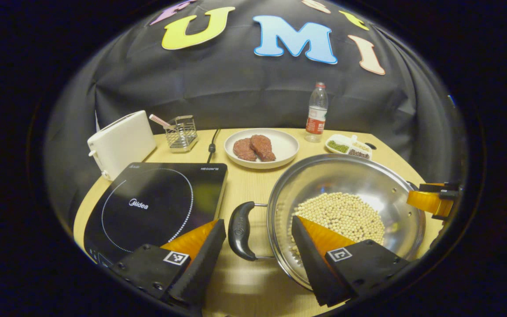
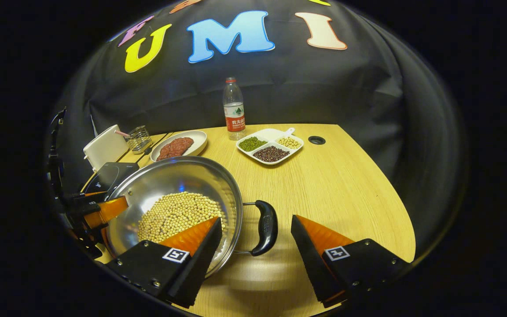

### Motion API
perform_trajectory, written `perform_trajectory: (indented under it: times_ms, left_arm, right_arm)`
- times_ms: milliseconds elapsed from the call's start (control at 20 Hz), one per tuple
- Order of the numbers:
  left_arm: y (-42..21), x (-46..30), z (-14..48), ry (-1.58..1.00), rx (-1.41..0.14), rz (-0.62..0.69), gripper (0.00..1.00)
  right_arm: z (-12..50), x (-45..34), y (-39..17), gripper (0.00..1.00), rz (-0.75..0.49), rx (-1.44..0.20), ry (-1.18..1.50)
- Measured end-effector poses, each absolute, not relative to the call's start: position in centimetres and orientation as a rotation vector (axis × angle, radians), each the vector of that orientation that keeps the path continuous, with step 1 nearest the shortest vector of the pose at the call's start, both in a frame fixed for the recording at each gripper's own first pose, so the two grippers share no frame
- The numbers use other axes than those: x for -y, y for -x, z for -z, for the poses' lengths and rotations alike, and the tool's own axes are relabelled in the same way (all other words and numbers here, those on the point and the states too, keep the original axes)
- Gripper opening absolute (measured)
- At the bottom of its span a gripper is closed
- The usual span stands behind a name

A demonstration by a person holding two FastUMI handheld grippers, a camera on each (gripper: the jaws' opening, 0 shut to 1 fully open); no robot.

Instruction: First push the handle of the pot to place it horizontally, then grasp the pot with both hands and set it on the induction cooktop.

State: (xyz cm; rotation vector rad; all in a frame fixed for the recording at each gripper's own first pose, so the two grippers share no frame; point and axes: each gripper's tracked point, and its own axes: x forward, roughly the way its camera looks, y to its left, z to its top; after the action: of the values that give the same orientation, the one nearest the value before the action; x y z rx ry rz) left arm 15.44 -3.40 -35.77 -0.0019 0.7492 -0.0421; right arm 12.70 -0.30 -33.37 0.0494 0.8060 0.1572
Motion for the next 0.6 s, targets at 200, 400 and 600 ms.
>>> perform_trajectory:
  times_ms: [200, 400, 600]
  left_arm:
    - [-15.7, 3.3, 36.6, -0.015, -0.774, 0.015, 0.91]
    - [-15.4, 3.3, 37.4, -0.01, -0.807, -0.011, 0.82]
    - [-15.4, 3.2, 37.2, 0.002, -0.798, -0.032, 0.79]
  right_arm:
    - [34.6, -0.1, -12.7, 0.8, -0.183, -0.848, -0.063]
    - [34.6, -0.3, -12.9, 0.59, -0.18, -0.855, -0.083]
    - [34.6, -0.3, -12.8, 0.53, -0.151, -0.896, -0.09]
